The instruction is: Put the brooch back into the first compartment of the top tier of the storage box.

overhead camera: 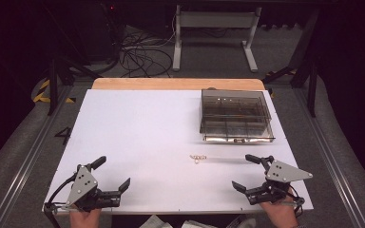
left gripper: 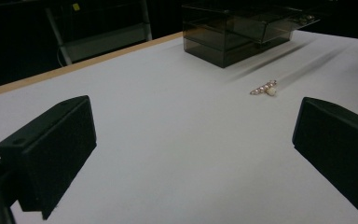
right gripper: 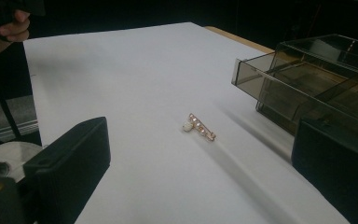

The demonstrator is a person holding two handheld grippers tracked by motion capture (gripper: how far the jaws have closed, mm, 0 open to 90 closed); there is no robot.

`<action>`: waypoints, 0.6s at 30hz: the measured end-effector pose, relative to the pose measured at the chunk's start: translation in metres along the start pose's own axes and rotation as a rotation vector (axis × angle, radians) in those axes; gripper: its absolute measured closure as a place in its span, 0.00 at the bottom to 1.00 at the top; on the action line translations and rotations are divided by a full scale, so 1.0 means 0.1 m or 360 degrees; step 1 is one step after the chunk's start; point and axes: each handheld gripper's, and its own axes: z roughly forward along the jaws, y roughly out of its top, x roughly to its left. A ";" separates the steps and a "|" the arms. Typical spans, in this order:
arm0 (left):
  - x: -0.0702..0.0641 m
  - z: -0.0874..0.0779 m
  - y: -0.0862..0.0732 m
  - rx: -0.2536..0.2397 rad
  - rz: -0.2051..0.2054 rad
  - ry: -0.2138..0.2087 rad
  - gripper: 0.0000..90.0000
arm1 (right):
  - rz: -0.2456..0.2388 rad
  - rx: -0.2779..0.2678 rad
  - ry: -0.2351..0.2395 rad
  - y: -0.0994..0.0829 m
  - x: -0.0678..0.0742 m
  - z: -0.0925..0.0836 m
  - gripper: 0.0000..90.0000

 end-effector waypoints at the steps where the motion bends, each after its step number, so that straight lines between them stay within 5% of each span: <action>1: -0.01 0.00 0.00 -0.0004 0.0010 0.0004 0.00 | -0.0010 0.0002 -0.0003 0.00 0.00 0.00 0.06; 10: 0.00 -0.03 0.01 -0.0042 -0.0046 -0.0016 0.00 | -0.0011 0.0016 0.0003 0.01 0.02 0.01 0.08; 18: 0.00 -0.04 0.01 -0.0030 -0.0014 -0.0004 0.00 | -0.0014 0.0025 0.0005 0.01 0.02 0.01 0.09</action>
